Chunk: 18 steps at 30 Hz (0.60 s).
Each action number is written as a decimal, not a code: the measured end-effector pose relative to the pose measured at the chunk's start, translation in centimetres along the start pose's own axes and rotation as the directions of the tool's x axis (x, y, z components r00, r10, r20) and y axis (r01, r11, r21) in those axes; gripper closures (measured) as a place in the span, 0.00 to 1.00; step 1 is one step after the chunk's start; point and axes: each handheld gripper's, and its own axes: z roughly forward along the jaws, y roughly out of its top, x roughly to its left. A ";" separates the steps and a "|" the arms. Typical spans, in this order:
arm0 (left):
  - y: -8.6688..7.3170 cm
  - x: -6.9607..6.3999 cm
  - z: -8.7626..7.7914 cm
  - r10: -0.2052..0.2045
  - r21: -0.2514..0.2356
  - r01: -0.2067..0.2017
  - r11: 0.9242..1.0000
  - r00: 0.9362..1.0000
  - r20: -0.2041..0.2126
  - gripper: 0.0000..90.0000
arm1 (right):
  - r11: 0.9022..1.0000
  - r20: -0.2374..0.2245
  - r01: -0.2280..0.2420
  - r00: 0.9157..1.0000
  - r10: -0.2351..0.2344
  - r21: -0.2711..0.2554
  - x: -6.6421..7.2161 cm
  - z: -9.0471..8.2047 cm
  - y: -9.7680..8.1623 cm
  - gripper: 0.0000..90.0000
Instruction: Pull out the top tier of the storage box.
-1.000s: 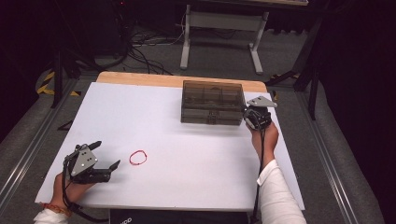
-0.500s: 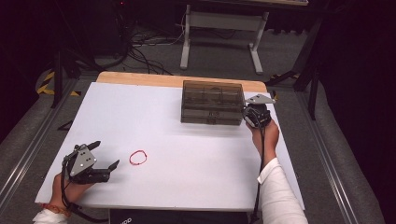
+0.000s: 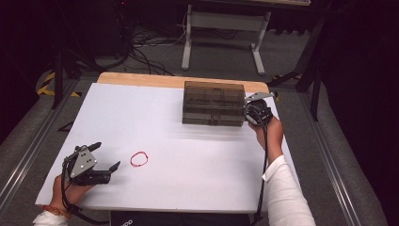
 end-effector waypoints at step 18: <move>0.0 0.0 0.0 0.001 0.000 -0.001 1.000 1.000 0.004 0.11 | 0.998 -0.020 0.045 0.999 -0.044 0.049 0.5 0.2 0.2 1.00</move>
